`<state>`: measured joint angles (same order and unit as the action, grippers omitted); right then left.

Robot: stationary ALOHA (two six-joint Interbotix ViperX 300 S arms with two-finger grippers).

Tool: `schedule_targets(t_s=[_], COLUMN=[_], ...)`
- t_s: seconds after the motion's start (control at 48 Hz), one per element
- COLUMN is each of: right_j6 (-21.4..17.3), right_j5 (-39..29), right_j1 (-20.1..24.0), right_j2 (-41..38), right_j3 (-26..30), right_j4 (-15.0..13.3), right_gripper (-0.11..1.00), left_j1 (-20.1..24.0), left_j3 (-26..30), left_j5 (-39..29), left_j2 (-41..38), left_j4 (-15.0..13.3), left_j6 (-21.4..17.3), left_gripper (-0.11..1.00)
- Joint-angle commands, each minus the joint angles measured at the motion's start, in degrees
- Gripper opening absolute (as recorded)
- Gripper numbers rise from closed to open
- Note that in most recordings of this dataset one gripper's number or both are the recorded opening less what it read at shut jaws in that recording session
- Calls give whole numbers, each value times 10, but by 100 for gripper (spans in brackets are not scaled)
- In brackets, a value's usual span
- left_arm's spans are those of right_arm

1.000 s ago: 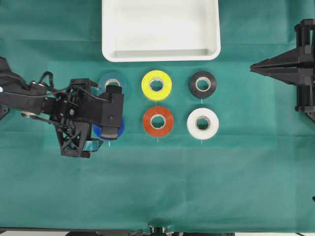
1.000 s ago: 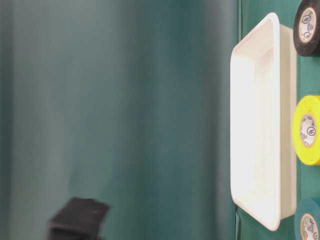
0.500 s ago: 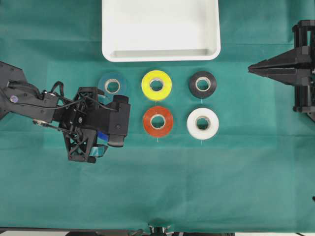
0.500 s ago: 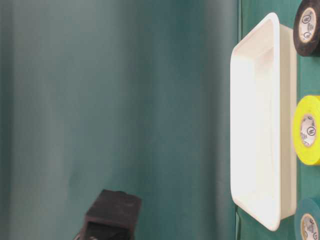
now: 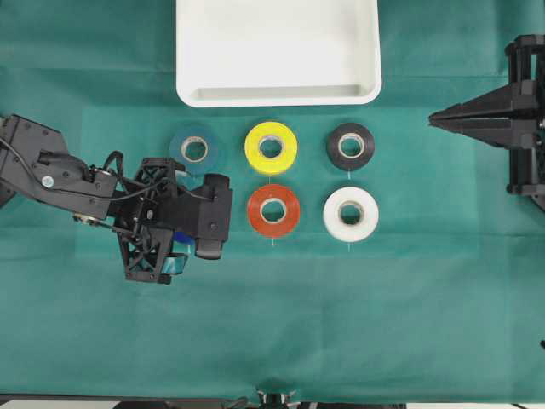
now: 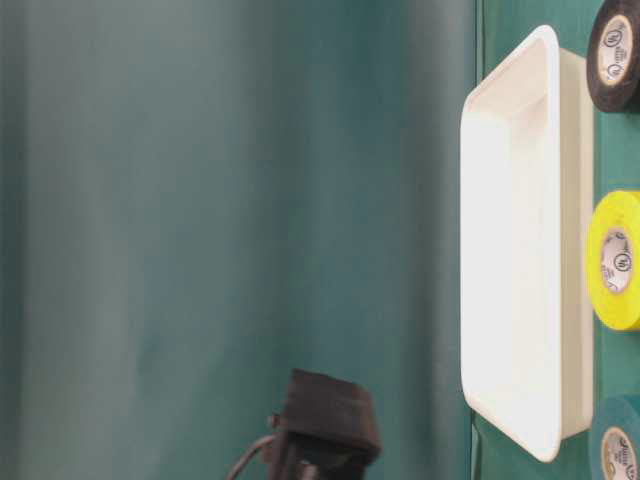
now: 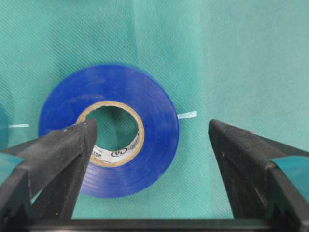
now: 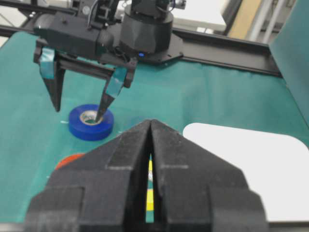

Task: Place the tape from the fixed location into the white case.
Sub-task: 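Lower the left gripper into the blue roll's core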

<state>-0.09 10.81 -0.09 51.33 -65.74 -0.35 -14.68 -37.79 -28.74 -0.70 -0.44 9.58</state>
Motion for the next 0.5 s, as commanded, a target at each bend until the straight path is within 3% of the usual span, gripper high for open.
schedule_targets(t_s=[0.0, 0.479], right_j6=[0, 0], right_j5=[2, 2], right_j1=[0, -1], right_j2=[-3, -3], right_j3=[13, 13], right_j4=[-1, -1], right_gripper=[0, 0], left_j1=[-2, -3], left_j3=[2, -12], left_j5=[11, 29], left_j2=[3, -9], left_j4=[1, 0], left_j6=[1, 1], left_gripper=[96, 96])
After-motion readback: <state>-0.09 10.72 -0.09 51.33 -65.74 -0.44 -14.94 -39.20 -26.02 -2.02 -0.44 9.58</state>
